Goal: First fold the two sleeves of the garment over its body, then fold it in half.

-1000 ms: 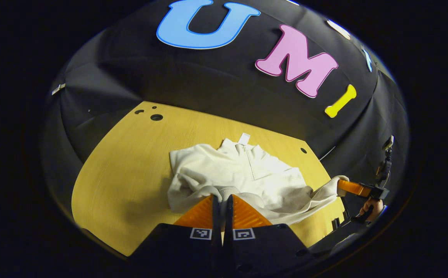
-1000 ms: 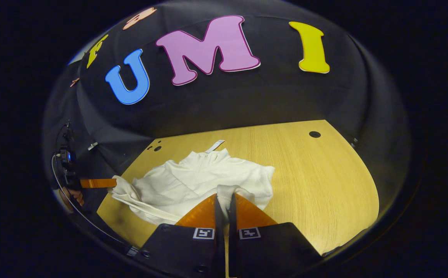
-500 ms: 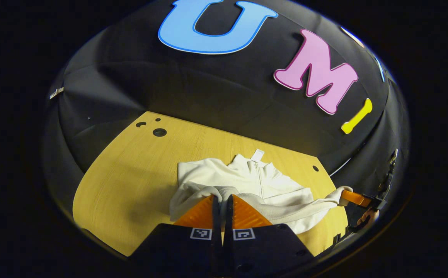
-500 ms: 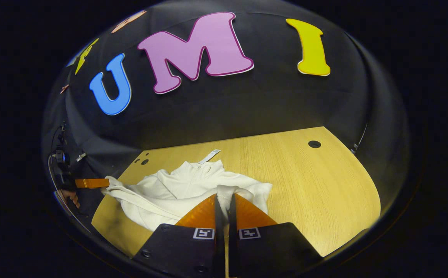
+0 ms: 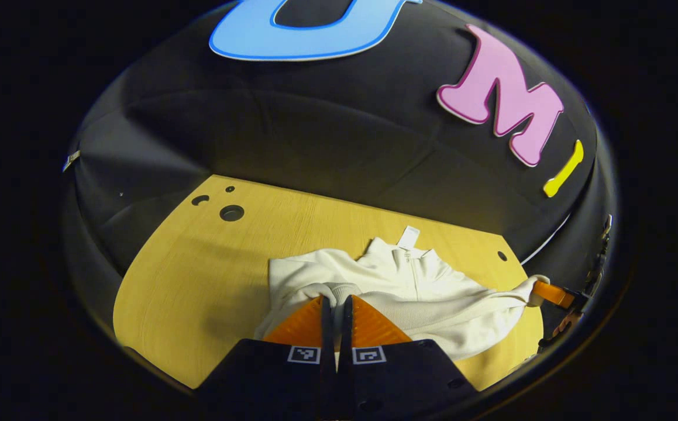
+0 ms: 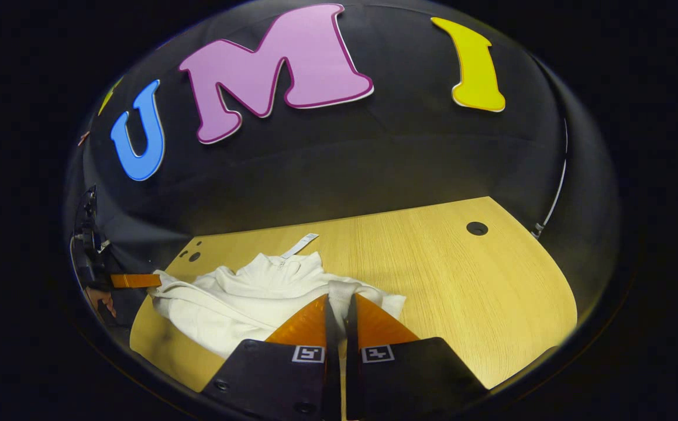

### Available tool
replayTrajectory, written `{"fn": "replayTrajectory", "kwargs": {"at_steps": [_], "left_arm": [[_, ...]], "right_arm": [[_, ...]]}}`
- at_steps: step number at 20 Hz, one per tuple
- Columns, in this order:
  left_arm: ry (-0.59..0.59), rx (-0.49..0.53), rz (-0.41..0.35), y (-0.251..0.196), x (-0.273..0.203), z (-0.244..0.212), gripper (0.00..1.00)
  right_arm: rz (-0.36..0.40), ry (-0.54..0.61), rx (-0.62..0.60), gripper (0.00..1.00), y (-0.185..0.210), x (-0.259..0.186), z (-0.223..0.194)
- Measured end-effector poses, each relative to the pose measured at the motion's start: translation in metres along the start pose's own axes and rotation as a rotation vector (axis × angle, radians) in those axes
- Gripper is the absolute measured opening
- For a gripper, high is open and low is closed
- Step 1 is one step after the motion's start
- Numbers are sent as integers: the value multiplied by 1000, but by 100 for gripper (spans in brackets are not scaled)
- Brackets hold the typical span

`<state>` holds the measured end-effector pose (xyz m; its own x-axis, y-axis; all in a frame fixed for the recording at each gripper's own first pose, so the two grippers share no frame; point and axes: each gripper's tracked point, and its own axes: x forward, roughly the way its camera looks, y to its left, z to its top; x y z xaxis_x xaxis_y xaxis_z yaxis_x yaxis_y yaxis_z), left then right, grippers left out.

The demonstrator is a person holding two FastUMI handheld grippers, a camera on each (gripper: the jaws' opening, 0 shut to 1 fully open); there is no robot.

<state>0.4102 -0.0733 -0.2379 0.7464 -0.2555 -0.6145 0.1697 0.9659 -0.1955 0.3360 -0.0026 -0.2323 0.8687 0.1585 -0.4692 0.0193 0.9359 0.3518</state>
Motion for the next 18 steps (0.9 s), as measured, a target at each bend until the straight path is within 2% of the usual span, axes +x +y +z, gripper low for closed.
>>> {"fn": "replayTrajectory", "kwargs": {"at_steps": [6,12,13,14,17,18], "left_arm": [[78,38,52,9,55,-19,6],[138,-6,76,23,81,-46,6],[140,-5,73,25,82,-51,2],[142,-1,67,25,83,-55,6],[128,6,63,24,84,-54,6],[125,10,62,23,85,-55,11]], "right_arm": [[-31,95,-31,8,-16,53,-30],[-43,250,-91,8,-29,81,-86],[-44,267,-100,8,-29,82,-90],[-49,263,-96,8,-29,84,-90],[-65,284,-36,10,-30,88,-91],[-57,285,-2,12,-28,88,-89]]}}
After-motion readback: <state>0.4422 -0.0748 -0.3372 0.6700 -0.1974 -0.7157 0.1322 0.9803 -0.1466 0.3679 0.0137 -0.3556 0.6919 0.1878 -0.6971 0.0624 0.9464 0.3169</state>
